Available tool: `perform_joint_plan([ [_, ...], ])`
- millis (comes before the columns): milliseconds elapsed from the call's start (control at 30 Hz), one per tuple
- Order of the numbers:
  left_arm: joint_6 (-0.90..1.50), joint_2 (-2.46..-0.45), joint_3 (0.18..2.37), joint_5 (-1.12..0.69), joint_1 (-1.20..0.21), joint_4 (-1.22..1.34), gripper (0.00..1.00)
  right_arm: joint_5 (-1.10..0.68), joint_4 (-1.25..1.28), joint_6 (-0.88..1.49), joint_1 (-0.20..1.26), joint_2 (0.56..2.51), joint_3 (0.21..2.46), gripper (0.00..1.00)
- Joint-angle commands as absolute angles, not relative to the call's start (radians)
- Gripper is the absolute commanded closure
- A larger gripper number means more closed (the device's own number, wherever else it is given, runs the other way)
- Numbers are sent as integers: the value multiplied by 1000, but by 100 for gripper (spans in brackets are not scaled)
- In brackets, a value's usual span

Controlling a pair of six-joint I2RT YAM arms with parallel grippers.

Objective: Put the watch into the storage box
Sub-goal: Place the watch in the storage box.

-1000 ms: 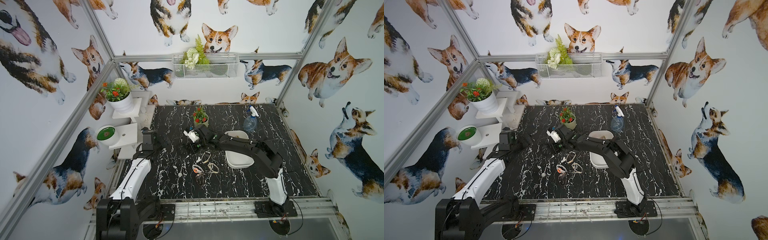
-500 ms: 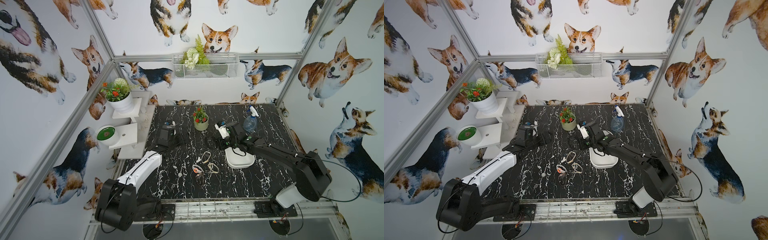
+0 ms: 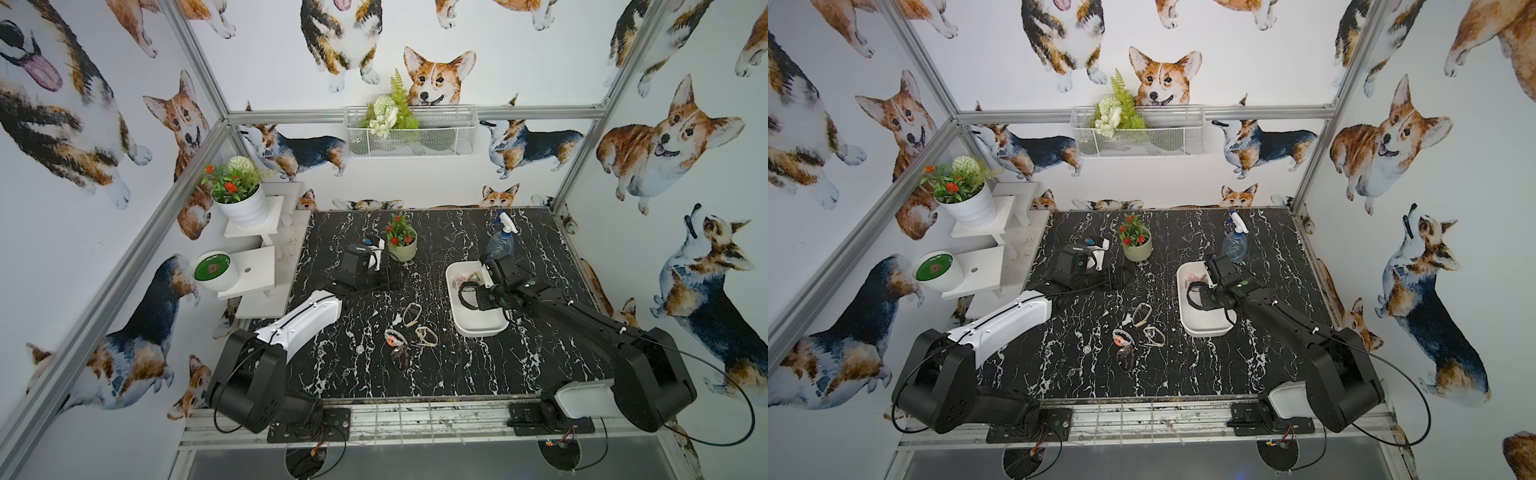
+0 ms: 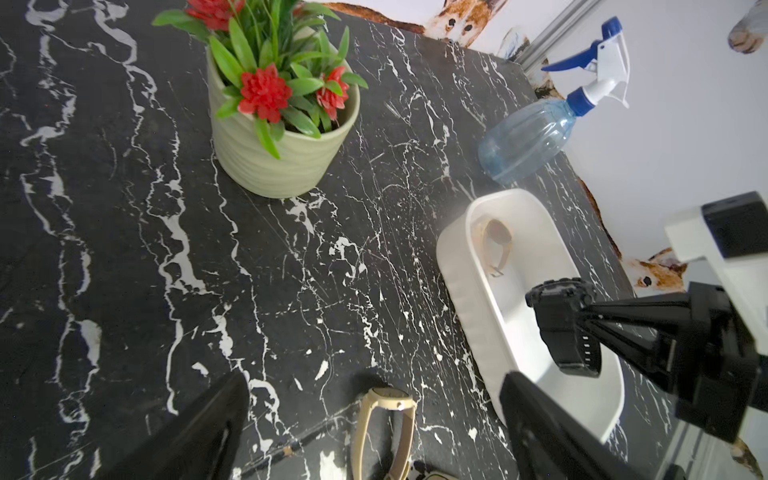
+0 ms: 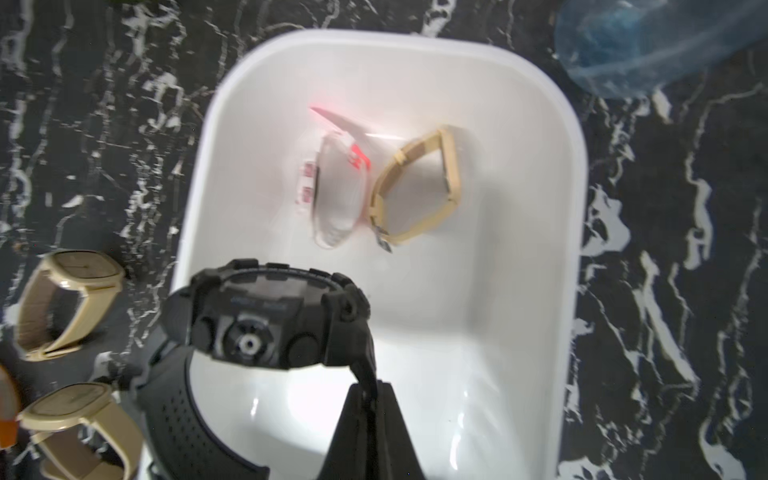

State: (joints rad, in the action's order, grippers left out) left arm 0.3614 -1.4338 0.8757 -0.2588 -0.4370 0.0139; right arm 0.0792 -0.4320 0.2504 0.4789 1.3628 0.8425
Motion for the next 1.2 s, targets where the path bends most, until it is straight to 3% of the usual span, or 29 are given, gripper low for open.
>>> perform_joint_plan([
  [0,344,-1436,883,-293,-437,38,0,138,-470,270,448,1393,841,100],
  [900,298,-1435,891,-273,-437,14,0,191,-477,241,407,1644,977,99],
  [1067,287,-1434,898,-265,-437,-14,0,201,-471,233,407,1642,979,81],
  [1167,282,-1431,900,-262,-437,-24,0,200,-467,228,408,1632,973,64],
])
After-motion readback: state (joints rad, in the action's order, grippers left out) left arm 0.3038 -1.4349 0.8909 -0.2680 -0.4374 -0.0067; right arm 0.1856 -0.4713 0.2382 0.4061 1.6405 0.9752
